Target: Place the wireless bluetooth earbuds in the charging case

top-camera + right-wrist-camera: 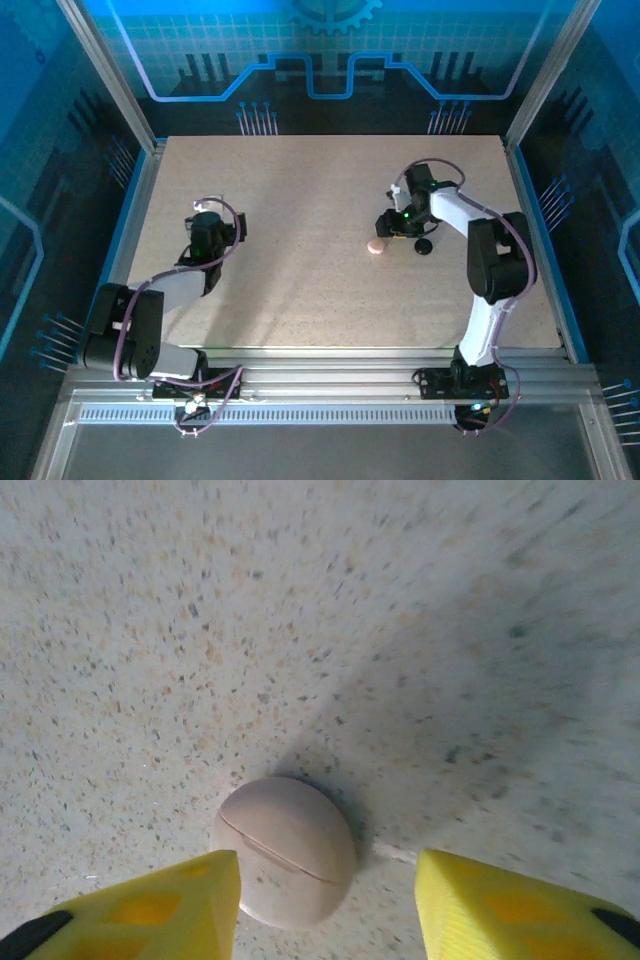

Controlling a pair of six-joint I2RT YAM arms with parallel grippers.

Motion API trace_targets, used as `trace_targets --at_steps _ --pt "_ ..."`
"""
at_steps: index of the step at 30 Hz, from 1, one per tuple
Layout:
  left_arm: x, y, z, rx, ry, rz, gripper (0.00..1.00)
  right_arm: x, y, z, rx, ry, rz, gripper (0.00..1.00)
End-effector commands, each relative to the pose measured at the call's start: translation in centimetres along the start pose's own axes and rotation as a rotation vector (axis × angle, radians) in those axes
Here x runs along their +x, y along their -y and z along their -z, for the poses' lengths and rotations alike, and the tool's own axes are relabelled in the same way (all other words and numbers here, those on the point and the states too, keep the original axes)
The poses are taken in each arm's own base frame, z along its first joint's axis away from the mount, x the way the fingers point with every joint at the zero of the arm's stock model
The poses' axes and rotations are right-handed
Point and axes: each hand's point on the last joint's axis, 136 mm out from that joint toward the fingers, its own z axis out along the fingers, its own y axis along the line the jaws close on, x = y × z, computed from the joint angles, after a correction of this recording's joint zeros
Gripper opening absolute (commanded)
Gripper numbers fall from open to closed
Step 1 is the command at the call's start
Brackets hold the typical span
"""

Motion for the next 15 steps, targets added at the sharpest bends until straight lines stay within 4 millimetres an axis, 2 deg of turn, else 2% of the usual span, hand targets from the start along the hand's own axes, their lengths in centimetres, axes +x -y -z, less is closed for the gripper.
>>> trace_targets --at_steps 1,2,7,9,15 --pt "0.0 -1.6 -0.5 -0.073 0.024 0.035 0.99 -1.6 2.4 3.7 0.123 0.164 -0.004 0.81" --pt "-0.1 -1.9 -0.4 -0.087 0.04 0.036 0.99 -2.0 3.2 4.6 0.172 0.219 0.004 1.0" --pt "0.3 -2.1 -0.2 -0.06 0.104 0.091 0.99 -1.9 7.0 8.9 0.379 0.481 0.02 1.0" --pt "0.2 -1.8 -0.1 -0.047 0.124 0.08 0.99 -0.9 8.6 9.9 0.431 0.567 0.021 1.0" --pt "0.6 -0.5 -0.1 0.013 0.133 0.041 0.99 1.0 11.9 10.4 0.49 0.756 -0.002 1.0"
